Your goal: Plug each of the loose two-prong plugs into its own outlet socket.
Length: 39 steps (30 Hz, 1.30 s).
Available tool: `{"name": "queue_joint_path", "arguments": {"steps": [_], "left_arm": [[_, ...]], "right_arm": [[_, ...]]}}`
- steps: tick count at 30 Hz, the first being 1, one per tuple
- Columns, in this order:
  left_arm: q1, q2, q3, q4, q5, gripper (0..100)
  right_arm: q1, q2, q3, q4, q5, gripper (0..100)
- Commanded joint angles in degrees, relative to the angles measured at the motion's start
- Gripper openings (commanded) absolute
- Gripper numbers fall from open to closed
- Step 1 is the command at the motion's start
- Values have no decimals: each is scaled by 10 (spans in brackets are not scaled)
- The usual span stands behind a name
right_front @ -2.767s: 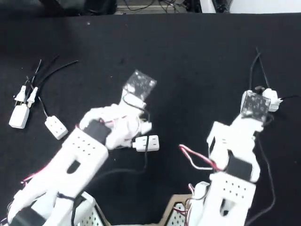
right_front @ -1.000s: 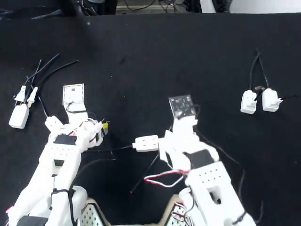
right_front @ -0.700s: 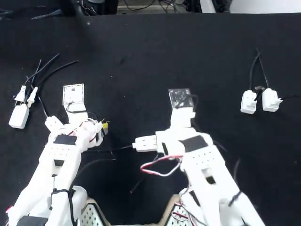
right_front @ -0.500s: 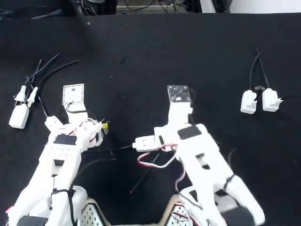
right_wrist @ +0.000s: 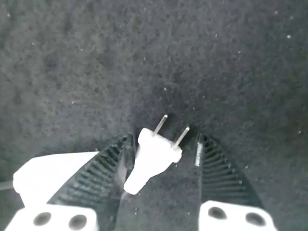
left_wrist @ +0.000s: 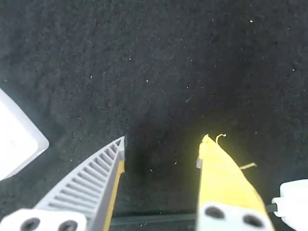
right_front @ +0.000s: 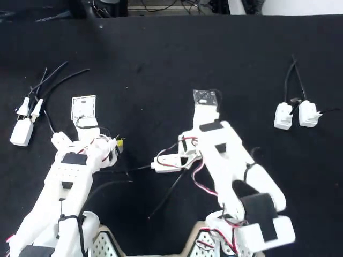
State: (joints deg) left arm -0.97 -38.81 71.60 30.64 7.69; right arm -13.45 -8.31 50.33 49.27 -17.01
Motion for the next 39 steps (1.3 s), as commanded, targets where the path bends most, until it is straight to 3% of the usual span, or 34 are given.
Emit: {"name": "queue_joint_path", "arguments": {"steps": [1,4,10,22,28,33,39], "left_arm": [[-5,-17,-3,-8,4,241],[-5,-17,-3,-8,4,241],[-5,-17,-3,-9,4,241],[-5,-17,-3,-9,4,241],[-5,-17,-3,-9,4,241],[-5,-17,-3,-10,4,241],[-5,-17,-3,-9,4,241]], "right_arm": [[11,38,-45,37,48,165],[16,50,-65,54,103,11],[86,19,-151,81,188,15],[120,-44,-337,135,609,12],[93,-59,-277,216,837,12],[52,-59,-125,134,857,28],[47,-62,-22,23,755,267]]}}
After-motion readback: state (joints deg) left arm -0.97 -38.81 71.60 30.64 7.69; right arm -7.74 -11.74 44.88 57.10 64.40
